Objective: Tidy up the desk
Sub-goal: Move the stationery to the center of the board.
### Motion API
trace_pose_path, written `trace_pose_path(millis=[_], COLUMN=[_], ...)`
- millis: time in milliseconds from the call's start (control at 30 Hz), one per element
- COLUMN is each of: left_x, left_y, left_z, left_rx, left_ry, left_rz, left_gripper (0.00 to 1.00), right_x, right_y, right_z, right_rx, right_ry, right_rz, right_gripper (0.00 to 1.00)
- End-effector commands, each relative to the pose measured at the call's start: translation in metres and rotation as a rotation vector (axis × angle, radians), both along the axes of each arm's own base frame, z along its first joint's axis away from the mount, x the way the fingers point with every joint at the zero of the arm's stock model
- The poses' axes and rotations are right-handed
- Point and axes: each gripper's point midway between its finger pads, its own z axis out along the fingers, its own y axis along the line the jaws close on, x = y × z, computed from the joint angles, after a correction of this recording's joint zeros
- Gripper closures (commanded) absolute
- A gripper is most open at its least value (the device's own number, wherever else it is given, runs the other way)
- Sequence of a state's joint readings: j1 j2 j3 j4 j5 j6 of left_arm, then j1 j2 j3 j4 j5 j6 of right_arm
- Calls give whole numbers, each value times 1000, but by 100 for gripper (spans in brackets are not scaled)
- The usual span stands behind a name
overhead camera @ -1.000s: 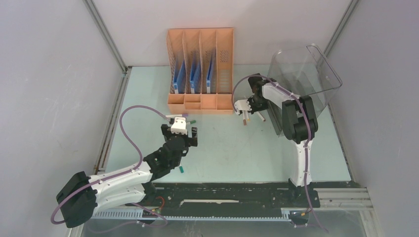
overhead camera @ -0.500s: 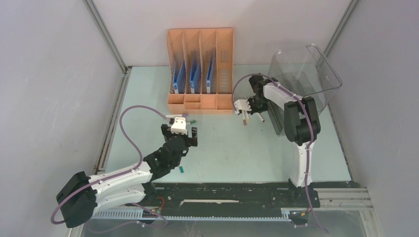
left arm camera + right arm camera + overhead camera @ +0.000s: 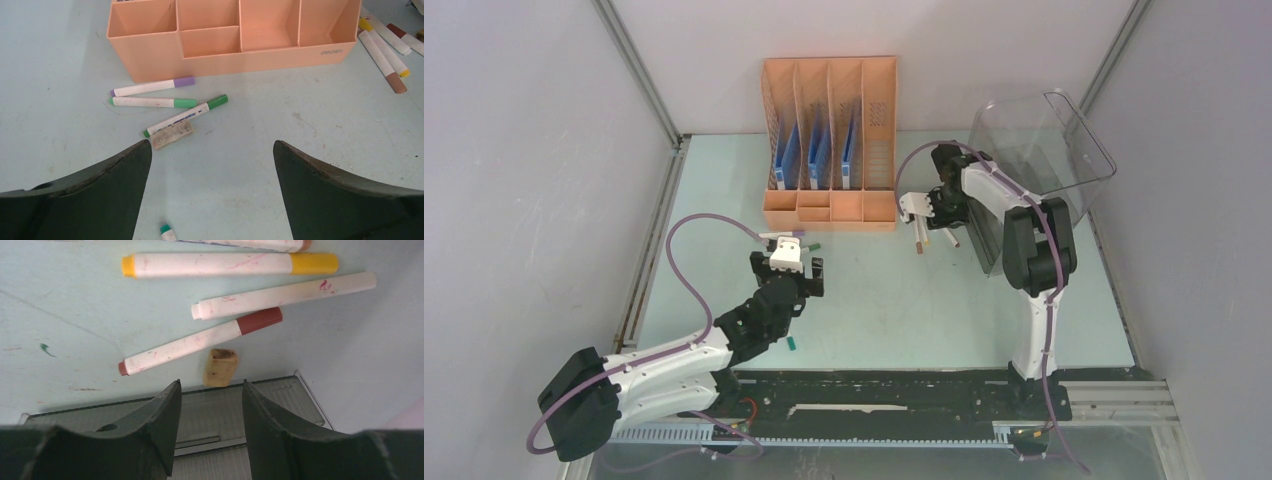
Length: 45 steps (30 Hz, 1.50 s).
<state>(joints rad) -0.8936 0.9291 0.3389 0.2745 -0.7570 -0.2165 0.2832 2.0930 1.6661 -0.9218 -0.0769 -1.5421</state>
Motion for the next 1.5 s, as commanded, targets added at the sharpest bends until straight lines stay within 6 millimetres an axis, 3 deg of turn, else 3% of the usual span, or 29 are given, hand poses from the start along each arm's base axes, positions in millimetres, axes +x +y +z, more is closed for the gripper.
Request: trace_pose_path(millis=[0,200,467,533,667,867,1167,1333,1467], left_x=[4,4,4,4,4,4,4,4,3], left_y=[4,4,4,4,4,4,4,5,5], left_z=[14,14,14,14,14,14,14,14,15], left_rx=[-22,-26,-25,-25,-25,-25,-26,-30,-33], left_ry=[-40,-42,-42,-42,-42,-41,-42,-45,-47], left_rz=[32,33,33,32,32,33,33,34,34], left_gripper=[0,0,0,0,0,0,0,0,0], right_x=[22,31,22,21,21,21,4,-21,-59], right_y=[-5,-14,-20,-21,-22,-10,27,48,79], right_z=[2,-14,-38,-42,-43,-24,30,40,34], right_rx=[-29,-73,-128,-138,-144,-67,40,50,77], right_ry=[-49,-24,59,76,101,55,-90,-103,-57], right_rz=[-19,-28,-24,-32,-56,-71,-19,9,30], right_gripper=[44,45,47,54,79,95,100,100,100])
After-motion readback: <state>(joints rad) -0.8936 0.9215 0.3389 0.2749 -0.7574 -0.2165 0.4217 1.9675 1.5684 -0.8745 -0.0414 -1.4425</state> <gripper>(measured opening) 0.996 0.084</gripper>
